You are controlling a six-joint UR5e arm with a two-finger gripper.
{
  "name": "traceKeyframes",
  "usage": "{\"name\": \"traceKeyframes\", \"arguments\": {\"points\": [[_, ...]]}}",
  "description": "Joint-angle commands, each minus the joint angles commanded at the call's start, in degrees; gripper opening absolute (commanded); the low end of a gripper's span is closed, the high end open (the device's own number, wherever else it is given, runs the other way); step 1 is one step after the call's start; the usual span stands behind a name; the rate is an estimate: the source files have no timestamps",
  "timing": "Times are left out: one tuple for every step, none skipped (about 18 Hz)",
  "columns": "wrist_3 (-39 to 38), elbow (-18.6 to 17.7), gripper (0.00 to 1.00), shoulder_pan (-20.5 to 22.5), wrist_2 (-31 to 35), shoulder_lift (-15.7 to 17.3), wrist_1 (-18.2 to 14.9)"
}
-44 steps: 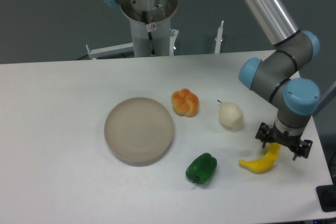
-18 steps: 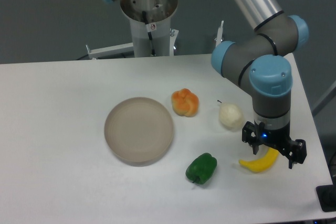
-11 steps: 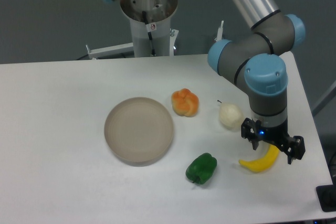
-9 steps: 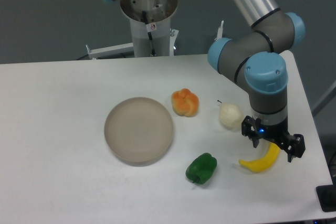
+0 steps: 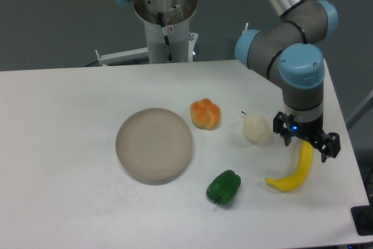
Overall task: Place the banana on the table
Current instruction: 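Raise the open gripper up away from the banana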
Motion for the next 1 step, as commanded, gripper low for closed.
{"name": "traceKeyframes", "arguments": {"points": [[-0.1,0.0,1.00,0.0,-0.2,0.0,0.0]]}}
